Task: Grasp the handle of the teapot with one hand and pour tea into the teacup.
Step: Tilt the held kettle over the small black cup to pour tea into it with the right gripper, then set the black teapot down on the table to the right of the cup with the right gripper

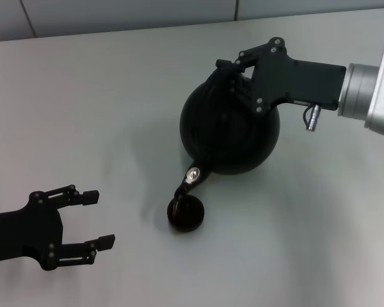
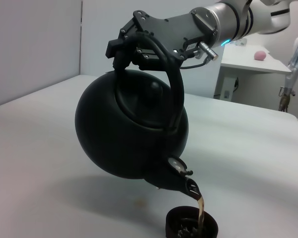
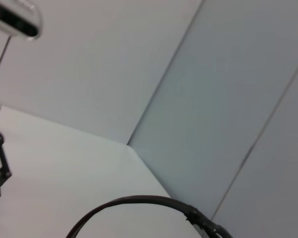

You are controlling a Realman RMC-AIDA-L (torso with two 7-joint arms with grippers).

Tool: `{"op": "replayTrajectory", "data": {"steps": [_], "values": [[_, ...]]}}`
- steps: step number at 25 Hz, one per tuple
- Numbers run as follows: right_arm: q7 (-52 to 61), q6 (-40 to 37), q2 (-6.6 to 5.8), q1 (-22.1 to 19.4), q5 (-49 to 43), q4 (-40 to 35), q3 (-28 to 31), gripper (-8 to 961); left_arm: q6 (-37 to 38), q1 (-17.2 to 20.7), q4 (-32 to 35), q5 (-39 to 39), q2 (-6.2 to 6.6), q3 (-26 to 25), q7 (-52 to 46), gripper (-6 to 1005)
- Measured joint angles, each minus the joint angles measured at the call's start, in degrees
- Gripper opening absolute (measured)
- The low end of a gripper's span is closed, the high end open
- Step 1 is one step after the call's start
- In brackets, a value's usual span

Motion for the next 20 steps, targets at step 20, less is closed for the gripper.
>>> {"op": "replayTrajectory", "data": {"steps": [20], "values": [[-0.1, 0.5, -0.12, -2.8, 15.6, 10.3, 3.3, 95, -0.1, -0.4, 0.1, -0.1, 0.18, 0.0, -0.1, 829]]}}
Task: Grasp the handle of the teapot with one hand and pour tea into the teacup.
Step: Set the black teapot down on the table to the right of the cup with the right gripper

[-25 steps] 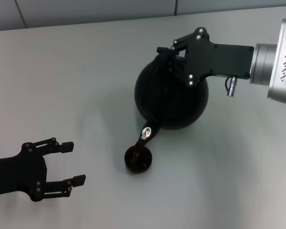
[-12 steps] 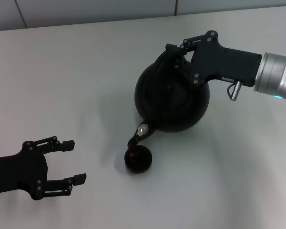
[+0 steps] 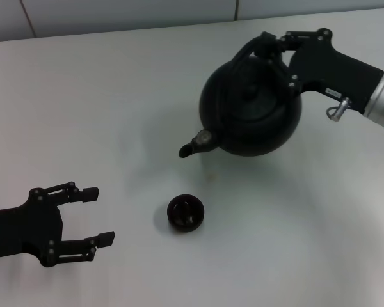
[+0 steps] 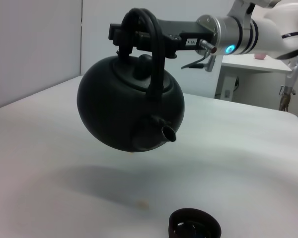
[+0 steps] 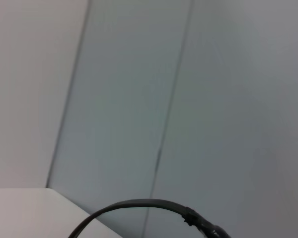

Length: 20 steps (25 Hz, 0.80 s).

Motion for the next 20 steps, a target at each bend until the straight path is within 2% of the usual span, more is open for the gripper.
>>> {"op": "replayTrajectory", "data": {"steps": [4, 9, 16, 20], "values": [[0.4, 0.0, 0.11, -0.9, 0.6, 1.5, 0.9, 96, 0.2, 0.0, 0.0, -0.1, -0.06, 0.0, 0.0, 829], [0.0, 0.5, -0.04, -1.3, 5.8, 5.5, 1.3, 96, 0.2, 0.0, 0.1, 0.0, -0.03, 0.0, 0.0, 829], [0.3, 0.9, 0.01, -1.2, 6.9, 10.3, 6.9, 96, 0.4, -0.5, 0.0, 0.1, -0.30, 0.0, 0.0, 829], [0.4, 1.0, -0.08, -1.0, 7.0, 11.8, 7.9, 96, 0.9, -0.6, 0.3, 0.1, -0.36, 0.2, 0.0, 829]]}}
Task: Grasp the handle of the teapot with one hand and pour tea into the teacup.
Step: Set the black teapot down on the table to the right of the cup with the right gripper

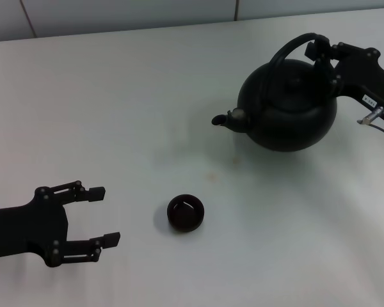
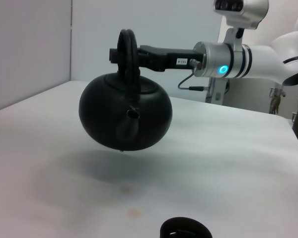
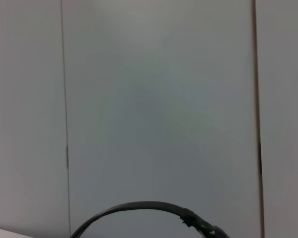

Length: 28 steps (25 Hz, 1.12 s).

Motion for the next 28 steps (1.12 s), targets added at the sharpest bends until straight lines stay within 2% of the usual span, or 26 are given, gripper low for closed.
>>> {"op": "replayTrajectory", "data": {"steps": [22, 28], "values": [[0.2, 6.0, -0.03, 2.8, -0.2, 4.1, -0.2, 95, 0.6, -0.8, 0.0, 0.0, -0.10, 0.3, 0.0, 829], [0.3, 4.8, -0.05, 3.1, -0.3, 4.3, -0.3, 96, 0.5, -0.8, 0.0, 0.0, -0.13, 0.3, 0.0, 829]]}}
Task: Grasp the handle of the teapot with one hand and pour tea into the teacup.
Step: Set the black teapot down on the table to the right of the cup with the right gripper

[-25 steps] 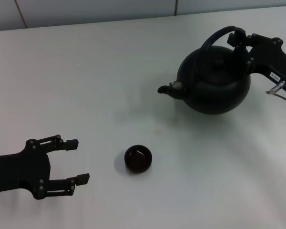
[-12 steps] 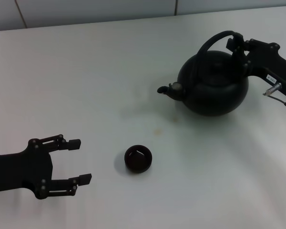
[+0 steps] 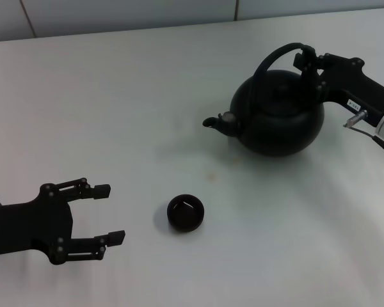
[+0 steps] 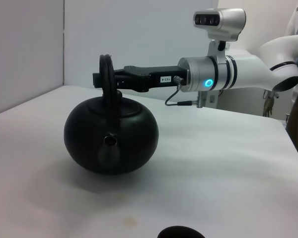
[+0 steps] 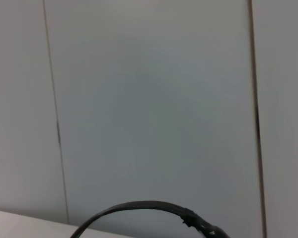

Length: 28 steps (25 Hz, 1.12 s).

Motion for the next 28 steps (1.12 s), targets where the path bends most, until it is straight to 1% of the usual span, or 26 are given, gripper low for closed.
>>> {"op": "replayTrajectory", "data": {"steps": [4, 9, 11, 19, 22, 23, 28], "values": [[0.1, -0.9, -0.13, 0.0, -0.1, -0.3, 0.0, 96, 0.0, 0.0, 0.1, 0.0, -0.13, -0.2, 0.0, 829], [-0.2, 0.7, -0.14, 0.8, -0.2, 0.0, 0.0, 96, 0.0, -0.3, 0.6, 0.0, -0.29, -0.3, -1.3, 829], [-0.2, 0.9, -0.16, 0.8, -0.2, -0.1, 0.0, 152, 0.0, -0.3, 0.6, 0.0, -0.36, -0.3, -1.3, 829], [-0.2, 1.8, -0.20, 0.9, -0.3, -0.2, 0.0, 156, 0.1, -0.3, 0.6, 0.0, -0.41, -0.5, -1.3, 829], [0.9, 3.7, -0.21, 0.9, -0.3, -0.3, 0.0, 158, 0.0, -0.4, 0.6, 0.0, -0.40, -0.4, -1.3, 829], [2.1, 5.7, -0.21, 1.2, -0.3, -0.4, 0.0, 193, 0.0, -0.4, 0.6, 0.0, -0.40, -0.4, -1.3, 829], [2.9, 7.2, -0.21, 1.7, -0.4, -0.3, 0.0, 367, 0.1, -0.6, 0.6, 0.0, -0.40, -0.3, -1.4, 829]]}}
